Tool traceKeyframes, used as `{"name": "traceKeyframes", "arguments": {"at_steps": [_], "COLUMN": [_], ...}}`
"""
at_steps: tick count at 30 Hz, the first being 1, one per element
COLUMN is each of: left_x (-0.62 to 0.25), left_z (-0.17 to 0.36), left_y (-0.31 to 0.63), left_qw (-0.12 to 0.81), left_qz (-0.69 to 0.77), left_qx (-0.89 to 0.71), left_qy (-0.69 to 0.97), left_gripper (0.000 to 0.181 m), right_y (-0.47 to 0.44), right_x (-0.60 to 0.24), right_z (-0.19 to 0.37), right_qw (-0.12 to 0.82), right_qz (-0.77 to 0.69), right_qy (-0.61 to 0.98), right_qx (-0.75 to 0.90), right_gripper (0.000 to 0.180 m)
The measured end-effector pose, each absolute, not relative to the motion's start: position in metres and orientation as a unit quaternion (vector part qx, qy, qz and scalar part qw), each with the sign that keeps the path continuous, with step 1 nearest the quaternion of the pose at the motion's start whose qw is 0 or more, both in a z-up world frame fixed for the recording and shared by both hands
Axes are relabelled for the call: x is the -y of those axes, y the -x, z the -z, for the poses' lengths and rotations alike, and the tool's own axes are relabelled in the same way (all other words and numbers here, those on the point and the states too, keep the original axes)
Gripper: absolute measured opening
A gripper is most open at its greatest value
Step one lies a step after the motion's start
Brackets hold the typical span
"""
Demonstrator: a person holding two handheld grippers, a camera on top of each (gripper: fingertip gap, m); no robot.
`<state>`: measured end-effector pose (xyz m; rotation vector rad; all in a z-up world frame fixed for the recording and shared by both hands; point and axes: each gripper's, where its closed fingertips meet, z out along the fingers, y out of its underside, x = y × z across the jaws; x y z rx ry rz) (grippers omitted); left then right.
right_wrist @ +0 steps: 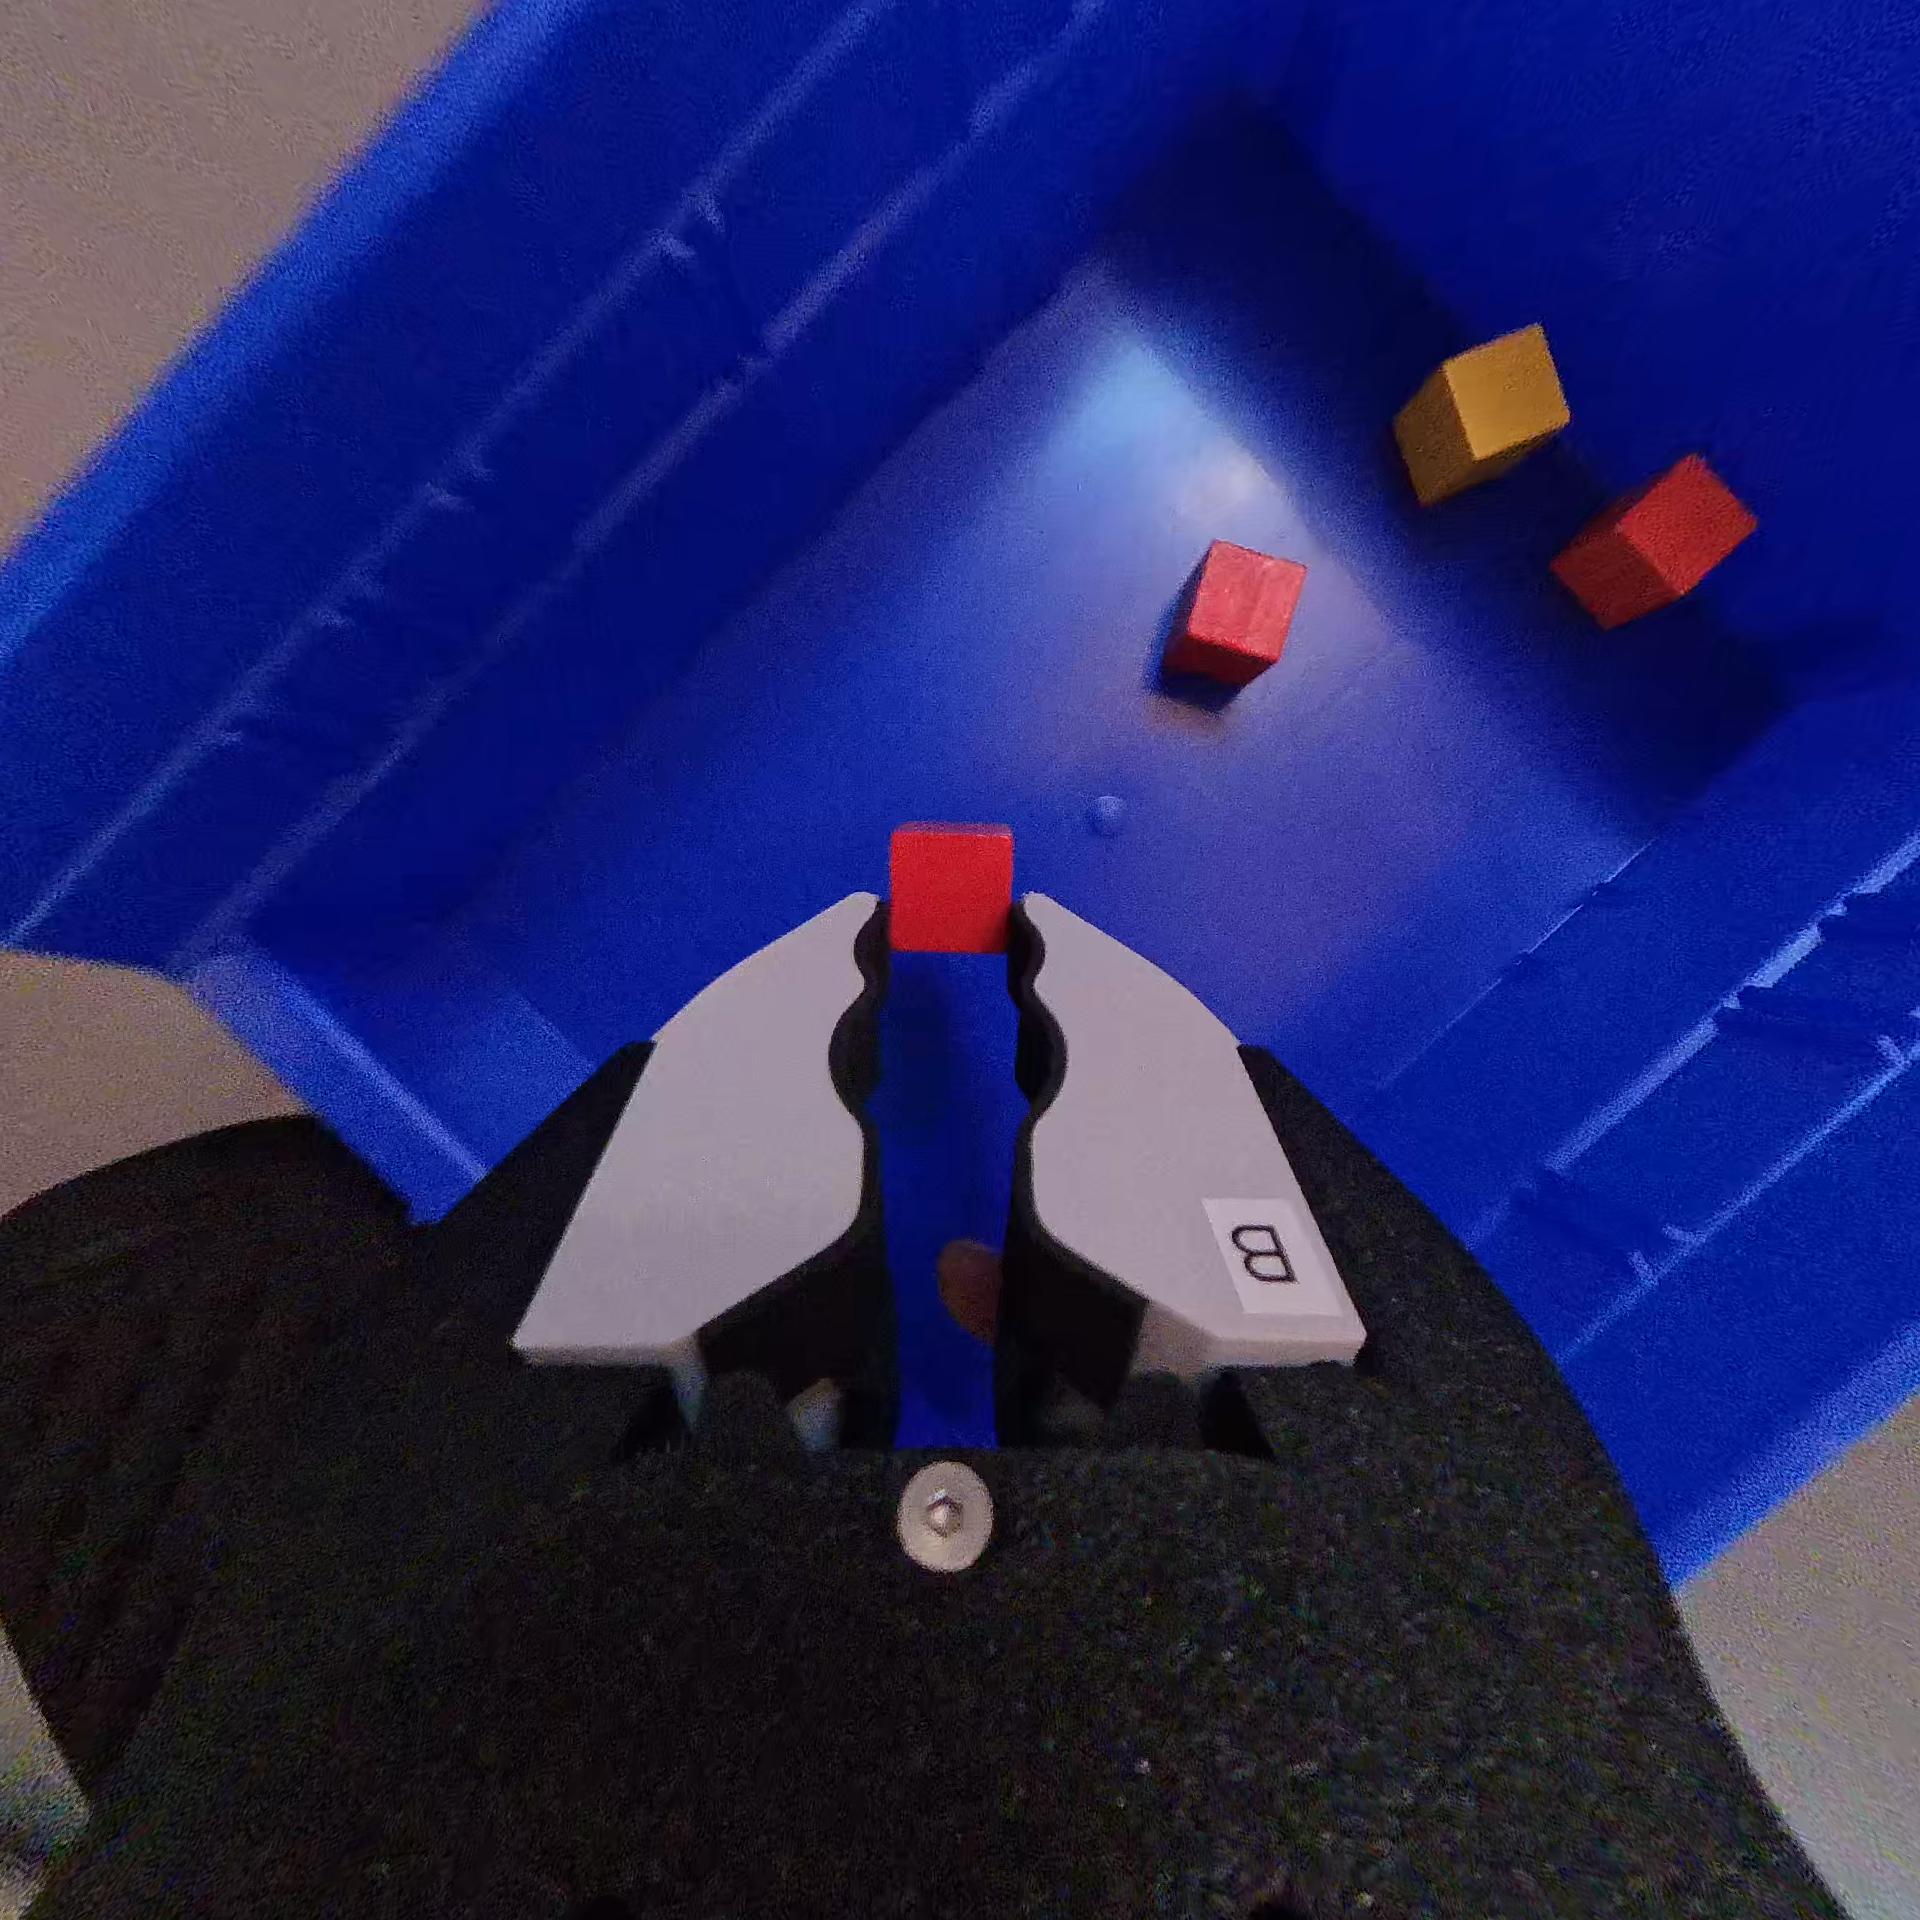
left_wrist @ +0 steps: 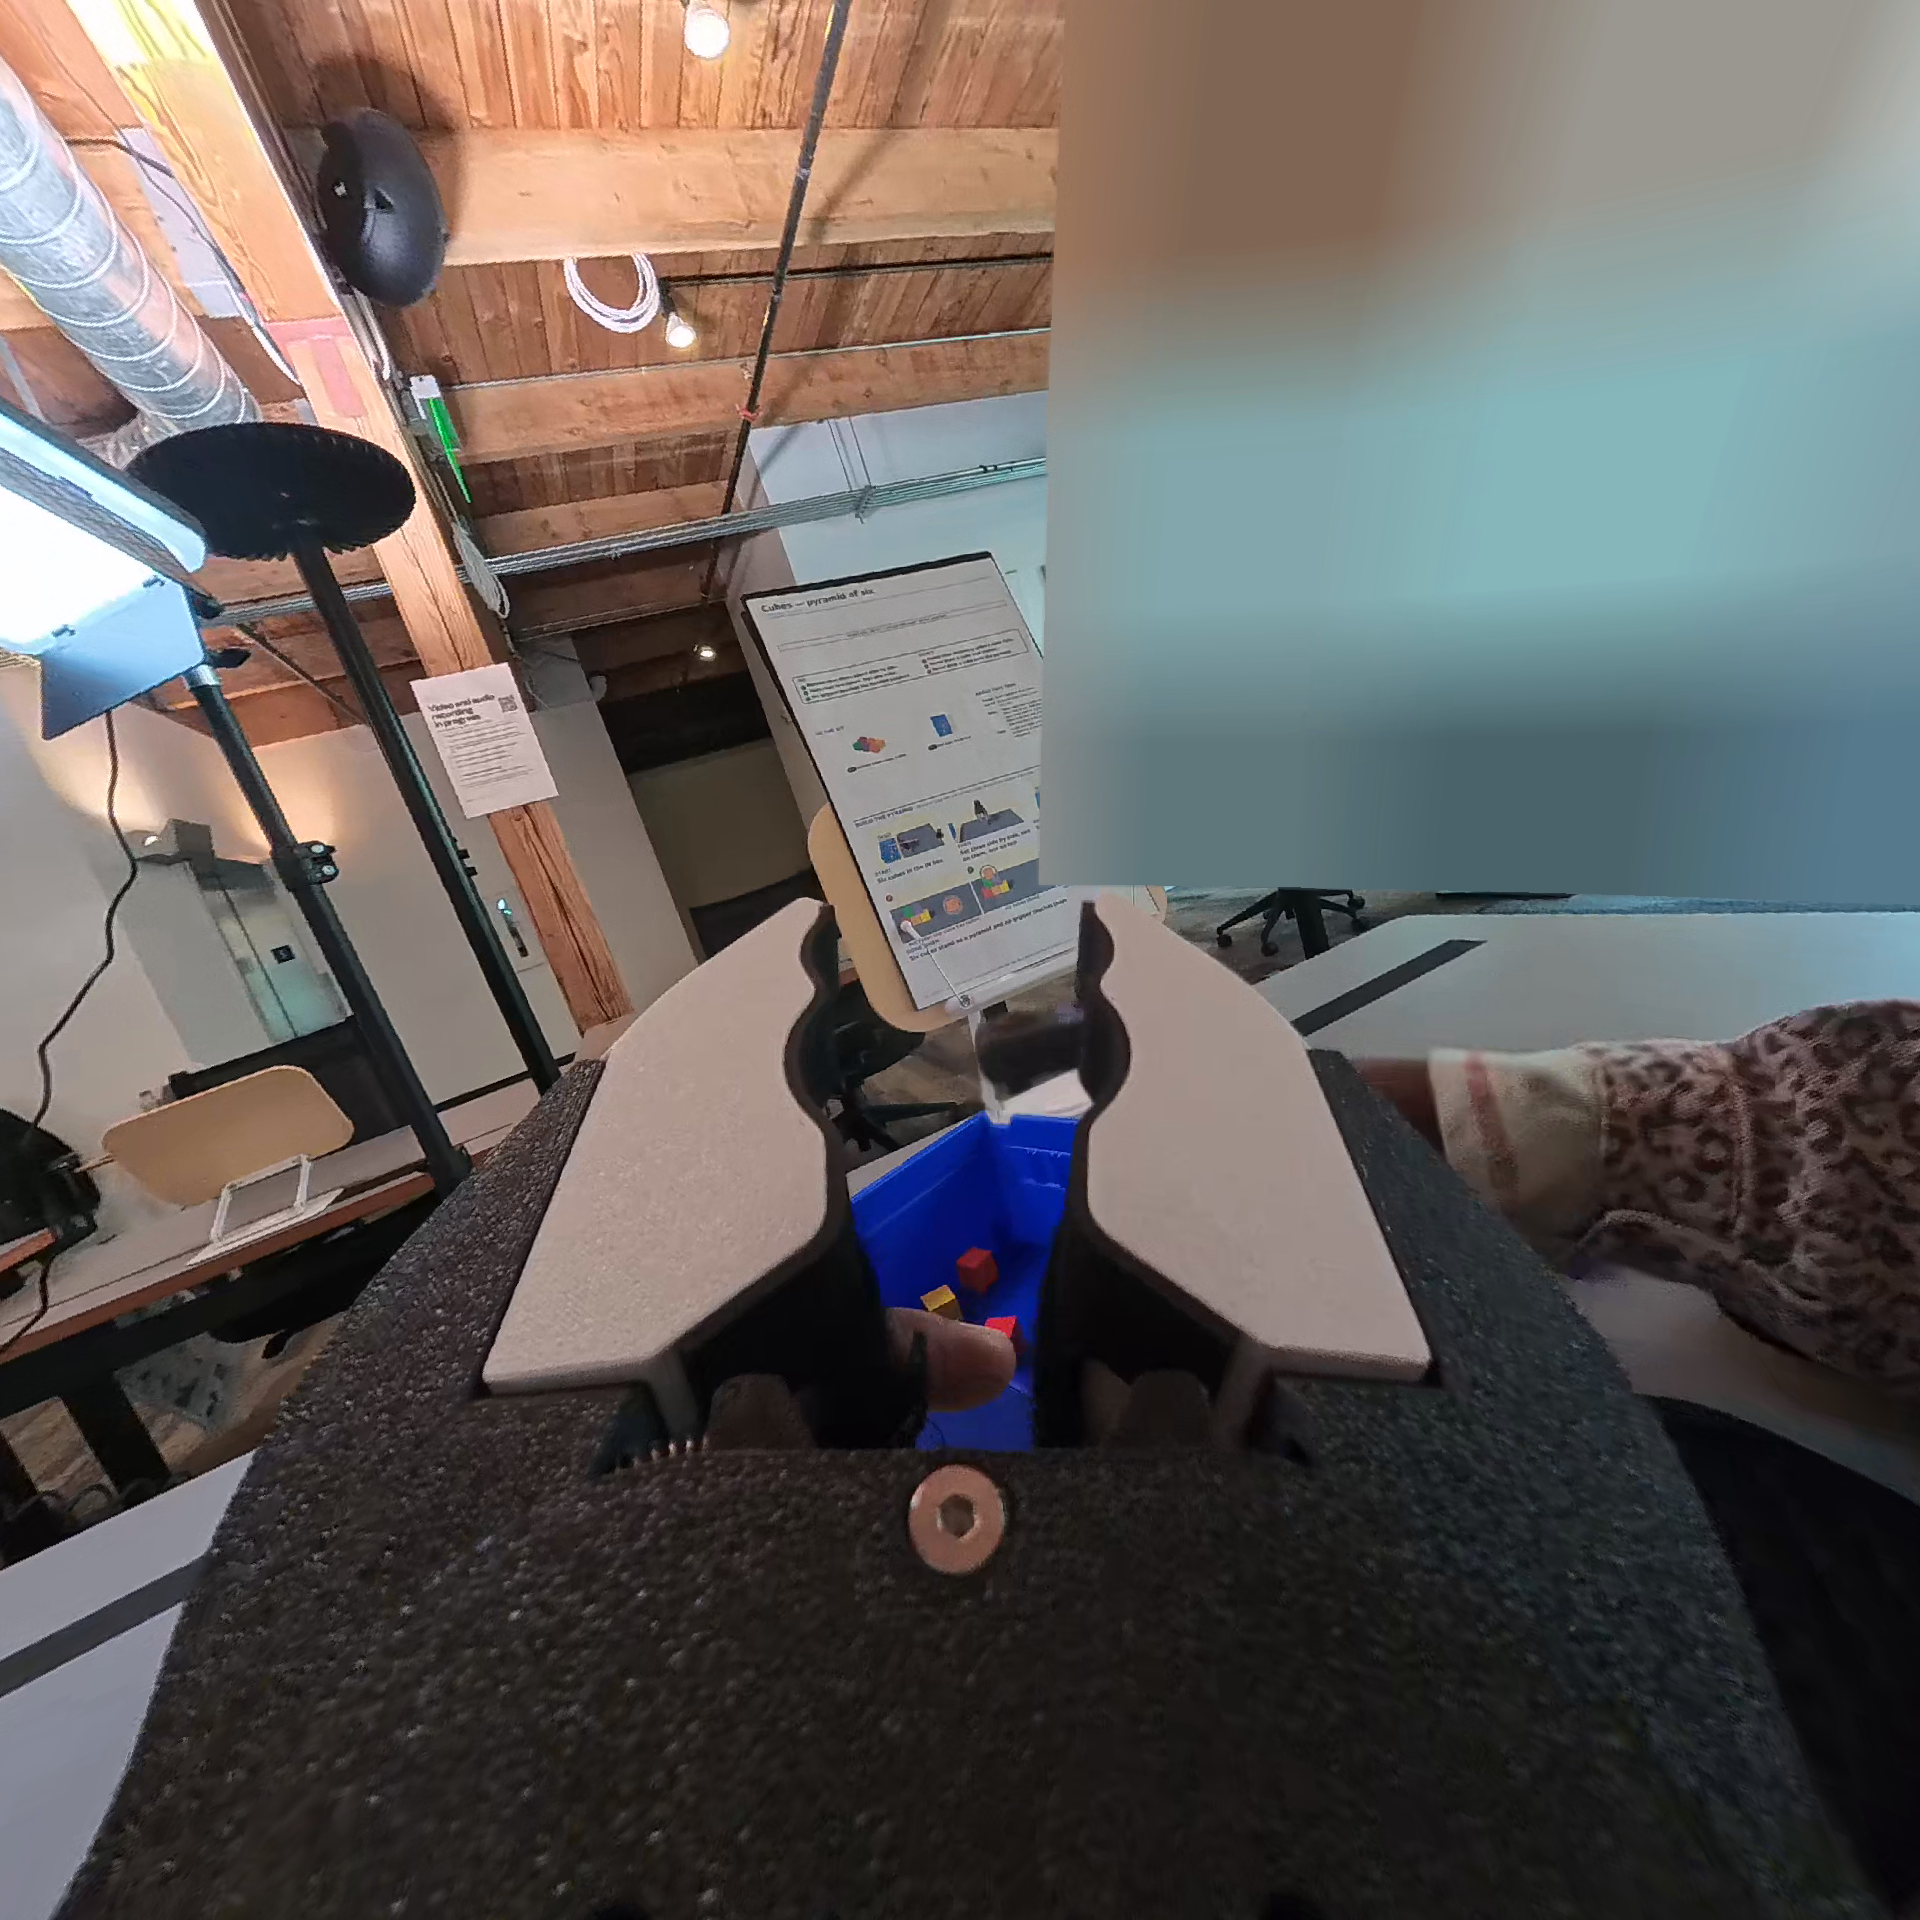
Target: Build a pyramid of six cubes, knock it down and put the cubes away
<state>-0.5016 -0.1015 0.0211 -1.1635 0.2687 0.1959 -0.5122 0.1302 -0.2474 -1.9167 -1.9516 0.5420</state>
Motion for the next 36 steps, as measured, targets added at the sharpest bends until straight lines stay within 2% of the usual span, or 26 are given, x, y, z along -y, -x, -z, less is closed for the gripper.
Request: {"name": "traceKeyframes", "arguments": {"at_steps": [1,5,9,13,18,25,36], "left_x": [0.101,0.098,0.097,0.092,0.083,0.066,0.055], "left_z": [-0.021,-0.019,-0.020,-0.020,-0.016,0.000,0.017], "left_y": [0.500,0.498,0.494,0.486,0.463,0.450,0.446], "left_qw": [0.822,0.818,0.818,0.815,0.801,0.765,0.730], "left_qz": [-0.090,-0.087,-0.085,-0.084,-0.057,-0.046,-0.023], "left_qx": [-0.129,-0.135,-0.135,-0.142,-0.171,-0.194,-0.208], "left_qy": [0.548,0.552,0.553,0.556,0.571,0.612,0.651], "left_gripper": [0.044,0.044,0.044,0.044,0.045,0.046,0.048], "right_y": [0.505,0.442,0.350,0.273,0.220,0.217,0.226], "right_x": [-0.121,-0.084,-0.107,-0.132,-0.150,-0.161,-0.166], "right_z": [0.231,0.165,0.145,0.164,0.220,0.269,0.282], "right_qw": [0.185,0.214,0.243,0.220,0.155,0.122,0.110], "right_qz": [-0.215,-0.278,-0.217,-0.172,-0.134,-0.137,-0.164], "right_qy": [0.659,0.547,0.546,0.559,0.580,0.569,0.556], "right_qx": [0.697,0.760,0.772,0.781,0.788,0.802,0.807], "right_gripper": [0.022,0.021,0.021,0.022,0.021,0.021,0.021]}}
